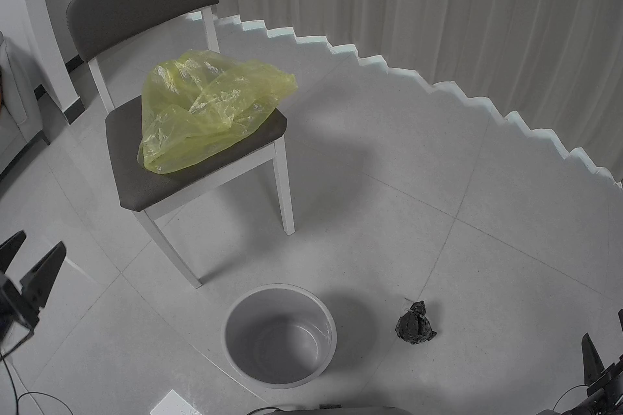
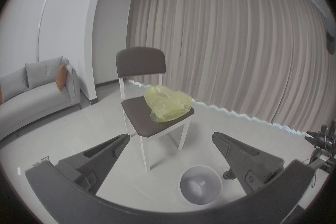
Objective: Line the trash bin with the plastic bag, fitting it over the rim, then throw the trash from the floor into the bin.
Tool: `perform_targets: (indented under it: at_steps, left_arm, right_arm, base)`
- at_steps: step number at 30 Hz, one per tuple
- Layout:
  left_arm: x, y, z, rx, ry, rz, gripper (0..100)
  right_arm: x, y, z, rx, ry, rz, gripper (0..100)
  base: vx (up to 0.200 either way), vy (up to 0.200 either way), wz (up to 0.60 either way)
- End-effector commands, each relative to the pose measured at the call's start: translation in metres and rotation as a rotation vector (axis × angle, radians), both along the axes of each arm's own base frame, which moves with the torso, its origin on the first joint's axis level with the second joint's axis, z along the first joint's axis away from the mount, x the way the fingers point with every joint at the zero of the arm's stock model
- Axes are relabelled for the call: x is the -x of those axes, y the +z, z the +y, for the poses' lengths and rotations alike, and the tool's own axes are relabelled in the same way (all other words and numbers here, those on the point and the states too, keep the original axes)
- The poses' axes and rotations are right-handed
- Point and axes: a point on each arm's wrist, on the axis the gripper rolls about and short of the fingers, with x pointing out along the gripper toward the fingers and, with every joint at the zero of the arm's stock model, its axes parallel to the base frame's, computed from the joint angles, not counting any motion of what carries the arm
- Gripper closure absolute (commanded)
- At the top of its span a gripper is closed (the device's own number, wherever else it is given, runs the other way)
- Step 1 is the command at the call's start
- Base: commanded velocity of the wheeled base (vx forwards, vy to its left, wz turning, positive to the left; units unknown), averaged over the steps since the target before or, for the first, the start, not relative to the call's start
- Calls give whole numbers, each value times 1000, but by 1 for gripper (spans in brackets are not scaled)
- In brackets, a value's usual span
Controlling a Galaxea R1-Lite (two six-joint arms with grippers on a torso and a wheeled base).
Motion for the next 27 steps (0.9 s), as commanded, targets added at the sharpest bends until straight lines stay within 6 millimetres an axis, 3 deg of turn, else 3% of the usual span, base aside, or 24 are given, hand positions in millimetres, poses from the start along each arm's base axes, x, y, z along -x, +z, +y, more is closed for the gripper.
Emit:
perform_targets:
  at_steps: [1,5,19,27]
  left_arm:
    - [-156,12,-13,-13,23,318,0]
    - [-190,5,-21,-1,39,361,0]
    - [-272,-12,-36,-53,102,323,0]
    - [-288,-14,-42,-133,118,311,0]
  right_arm:
    - [0,-5,0,-1,0,2,0]
    - [0,-5,0,-4,-1,2,0]
    - [0,-5,0,-8,-3,2,0]
    - [0,-5,0,-8,-3,2,0]
  base:
    - [0,0,0]
    - [0,0,0]
    - [0,0,0]
    - [0,0,0]
